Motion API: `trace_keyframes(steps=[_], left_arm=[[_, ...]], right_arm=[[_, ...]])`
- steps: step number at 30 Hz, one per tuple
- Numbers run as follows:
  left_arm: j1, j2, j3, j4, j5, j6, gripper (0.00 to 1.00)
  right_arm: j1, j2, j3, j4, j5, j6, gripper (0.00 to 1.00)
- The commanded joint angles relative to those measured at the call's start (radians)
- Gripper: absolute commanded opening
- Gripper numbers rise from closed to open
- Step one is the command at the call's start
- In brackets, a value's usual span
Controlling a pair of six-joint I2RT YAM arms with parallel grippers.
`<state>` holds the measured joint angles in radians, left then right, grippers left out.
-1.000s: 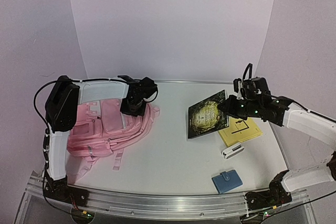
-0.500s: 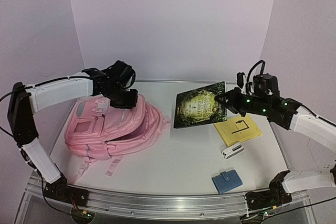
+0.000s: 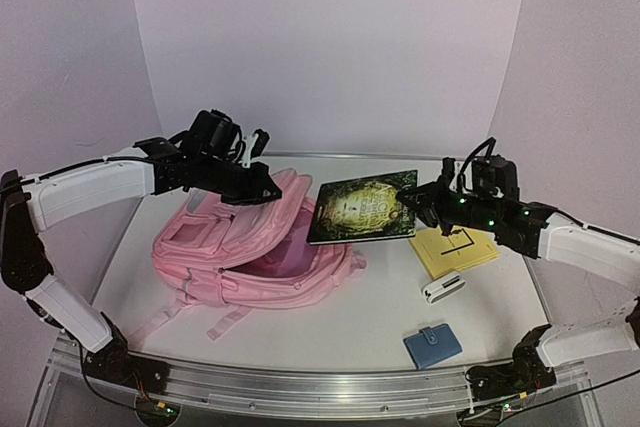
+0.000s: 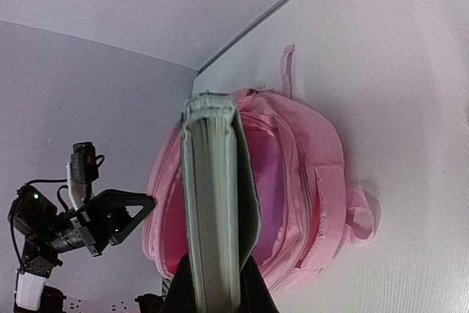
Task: Pack the student bag
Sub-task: Place the book in the student bag.
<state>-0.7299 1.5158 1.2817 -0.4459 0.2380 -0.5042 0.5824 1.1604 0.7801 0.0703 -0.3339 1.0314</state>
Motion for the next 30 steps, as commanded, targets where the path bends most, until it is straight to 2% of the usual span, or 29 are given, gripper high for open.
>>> trace_keyframes(steps=[1,10,17,20,25,27,30], left_arm=[[-0.002,-0.053,0.003,0.199,0.092,-0.009,0.00],[0.000,-0.052,-0.022,0.262,0.186,-0.033,0.00],[0.000,-0.058,-0.043,0.296,0.210,-0.070,0.00],[0.000,-0.061,-0.045,0.314,0.209,-0.082,0.00],[0.001,-0.061,-0.034,0.311,0.202,-0.085,0.00],[0.002,-0.062,-0.033,0.304,0.191,-0.087,0.00],[0.005,-0.065,-0.038,0.292,0.165,-0.094,0.00]], right_arm=[[0.055,0.033,-0.009,0.216,0.003,0.102,0.00],[0.158,0.284,0.089,0.404,0.034,0.142,0.00],[0.244,0.584,0.185,0.731,0.125,0.265,0.00],[0.282,0.774,0.273,0.877,0.150,0.332,0.00],[0.329,1.026,0.485,0.949,0.108,0.356,0.00],[0.339,1.062,0.521,0.950,0.113,0.340,0.10],[0.345,1.049,0.512,0.901,0.154,0.300,0.34]])
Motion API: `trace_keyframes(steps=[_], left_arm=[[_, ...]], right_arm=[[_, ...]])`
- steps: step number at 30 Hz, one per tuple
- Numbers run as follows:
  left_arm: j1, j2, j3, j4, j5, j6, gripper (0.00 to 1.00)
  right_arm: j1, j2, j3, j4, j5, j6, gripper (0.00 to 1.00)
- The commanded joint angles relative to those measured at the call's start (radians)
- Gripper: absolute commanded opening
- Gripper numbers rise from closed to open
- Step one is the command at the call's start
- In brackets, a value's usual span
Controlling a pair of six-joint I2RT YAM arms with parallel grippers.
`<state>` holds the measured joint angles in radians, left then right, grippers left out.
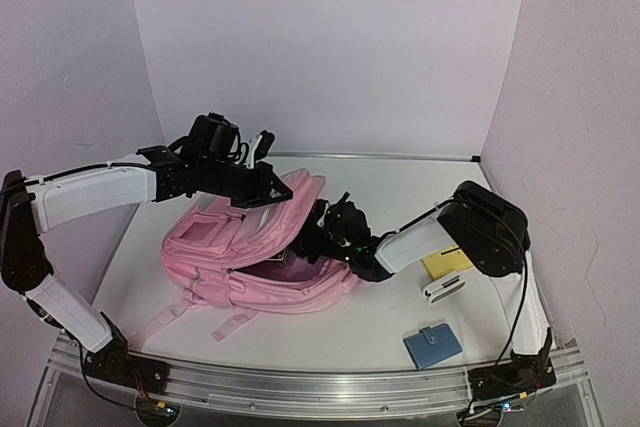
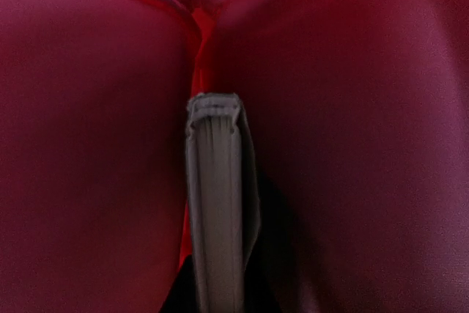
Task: Pack the student bag
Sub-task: Place the book in the student bag, then pick up the book from the center of the board.
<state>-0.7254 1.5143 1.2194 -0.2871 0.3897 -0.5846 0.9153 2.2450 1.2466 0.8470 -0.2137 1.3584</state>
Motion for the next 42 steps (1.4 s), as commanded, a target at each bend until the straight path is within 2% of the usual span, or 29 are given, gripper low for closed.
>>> trace_keyframes(steps=[1,3,6,10,15,19,24,28,34,35,36,38,39,40,42], left_arm=[[0.002,-0.064,0.022,0.129,0.004,-0.017,0.00],[0.011,-0.065,0.014,0.121,-0.009,-0.027,0.00],[0.034,-0.068,-0.006,0.120,-0.020,-0.050,0.00],[0.064,-0.079,-0.053,0.133,-0.041,-0.075,0.00],[0.104,-0.084,-0.104,0.130,-0.066,-0.088,0.00],[0.136,-0.087,-0.148,0.136,-0.057,-0.095,0.00],[0.198,-0.108,-0.211,0.105,-0.072,-0.080,0.00],[0.290,-0.136,-0.265,0.068,-0.065,-0.057,0.00],[0.392,-0.148,-0.284,0.007,-0.043,-0.004,0.01],[0.393,-0.147,-0.276,-0.002,-0.039,0.006,0.09],[0.393,-0.148,-0.270,-0.008,-0.034,0.014,0.21],[0.394,-0.154,-0.262,-0.008,-0.028,0.022,0.52],[0.394,-0.160,-0.260,-0.008,-0.029,0.025,0.64],[0.393,-0.168,-0.259,-0.010,-0.031,0.027,0.73],[0.393,-0.190,-0.257,-0.017,-0.041,0.027,0.82]], right_arm=[[0.012,-0.053,0.029,0.101,0.054,-0.043,0.42],[0.012,-0.106,-0.023,0.063,0.093,-0.077,0.55],[0.011,-0.203,-0.104,-0.011,0.166,-0.124,0.68],[0.011,-0.388,-0.252,-0.163,0.324,-0.172,0.81],[0.003,-0.585,-0.349,-0.380,0.431,-0.244,0.93],[-0.055,-0.690,-0.393,-0.526,0.440,-0.312,0.98],[-0.252,-0.800,-0.426,-0.762,0.398,-0.439,0.98],[-0.356,-0.808,-0.382,-0.995,0.438,-0.568,0.98],[-0.554,-0.767,-0.384,-1.086,0.434,-0.642,0.98],[-0.589,-0.753,-0.383,-1.089,0.433,-0.654,0.98],[-0.631,-0.735,-0.380,-1.089,0.425,-0.669,0.98],[-0.706,-0.690,-0.359,-1.089,0.405,-0.703,0.98],[-0.733,-0.665,-0.343,-1.089,0.400,-0.719,0.98],[-0.758,-0.641,-0.328,-1.089,0.395,-0.735,0.98],[-0.808,-0.596,-0.299,-1.089,0.380,-0.766,0.98]])
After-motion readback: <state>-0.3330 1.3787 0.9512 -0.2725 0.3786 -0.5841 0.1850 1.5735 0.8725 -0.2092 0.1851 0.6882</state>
